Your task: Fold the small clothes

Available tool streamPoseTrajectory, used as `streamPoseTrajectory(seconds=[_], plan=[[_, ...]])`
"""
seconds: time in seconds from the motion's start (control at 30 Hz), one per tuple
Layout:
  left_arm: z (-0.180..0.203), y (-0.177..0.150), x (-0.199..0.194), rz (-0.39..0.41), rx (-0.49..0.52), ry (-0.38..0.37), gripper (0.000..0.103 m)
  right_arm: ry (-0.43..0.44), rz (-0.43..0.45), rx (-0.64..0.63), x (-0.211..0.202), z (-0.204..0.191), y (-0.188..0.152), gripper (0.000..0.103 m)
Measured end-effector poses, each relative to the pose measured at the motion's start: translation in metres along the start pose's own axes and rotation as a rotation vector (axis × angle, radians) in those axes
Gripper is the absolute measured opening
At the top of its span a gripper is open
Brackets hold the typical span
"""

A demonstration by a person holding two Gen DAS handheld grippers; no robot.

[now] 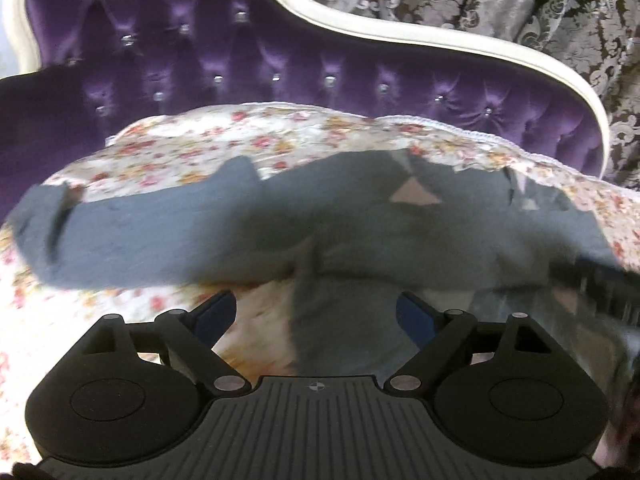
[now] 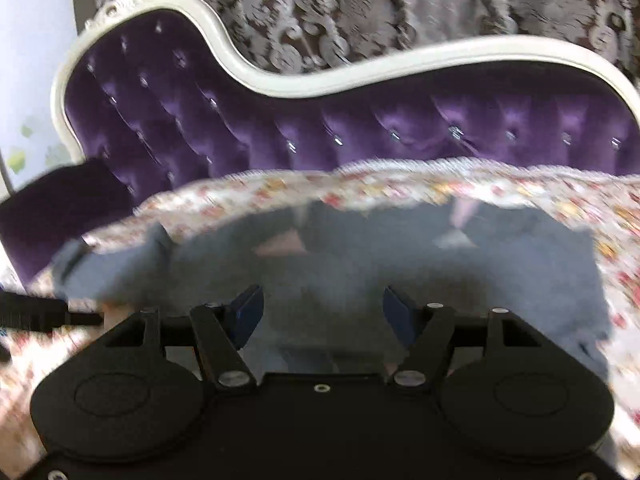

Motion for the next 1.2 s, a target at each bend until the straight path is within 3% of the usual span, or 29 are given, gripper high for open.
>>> streamPoseTrajectory(seconds=[0.2, 0.4, 0.5, 0.73, 0.8, 0.93, 1.03, 1.2], plan=[[0.018, 0.014, 0.035, -0.006, -0.011, 0.011, 0.087, -0.063, -0.082, 0.059, 0.010, 0.021, -0.034, 0.070], [0.031, 0.021, 0.064, 0.011, 0.029, 0.082, 0.087, -0.036, -0.046, 0.087, 0.006, 0.025, -0.034, 0.071], [0.031, 0.016, 0.084, -0.027, 0.060, 0.142, 0.089, -0.021, -0.038, 0.088, 0.003, 0.028, -0.038, 0.072], [0.019, 0.005, 0.091, 0.046, 0.015, 0.117, 0.100, 0.041, -0.011, 0.141, -0.020, 0.049, -0.026, 0.072], [0.020, 0.006, 0.093, 0.050, 0.012, 0.122, 0.101, 0.003, 0.032, 0.114, -0.035, 0.057, -0.017, 0.072], [0.022, 0.004, 0.094, 0.068, 0.013, 0.134, 0.103, -0.197, 0.071, 0.029, -0.049, 0.086, -0.007, 0.072], [0.021, 0.005, 0.095, 0.066, 0.008, 0.130, 0.103, -0.299, 0.026, 0.013, -0.041, 0.112, -0.011, 0.072], [0.020, 0.004, 0.095, 0.070, 0.010, 0.130, 0.103, -0.348, -0.055, 0.051, -0.027, 0.137, -0.020, 0.072]])
Point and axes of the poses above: each gripper's, at about its wrist camera, not at the fingertips, and x roughly the way its jaws point, z to its right, y to its top, the point moved 4 cm from there along x, roughly the way its jaws point, and after that the axes turned 7 degrees about -y, right-handed, at the moved point
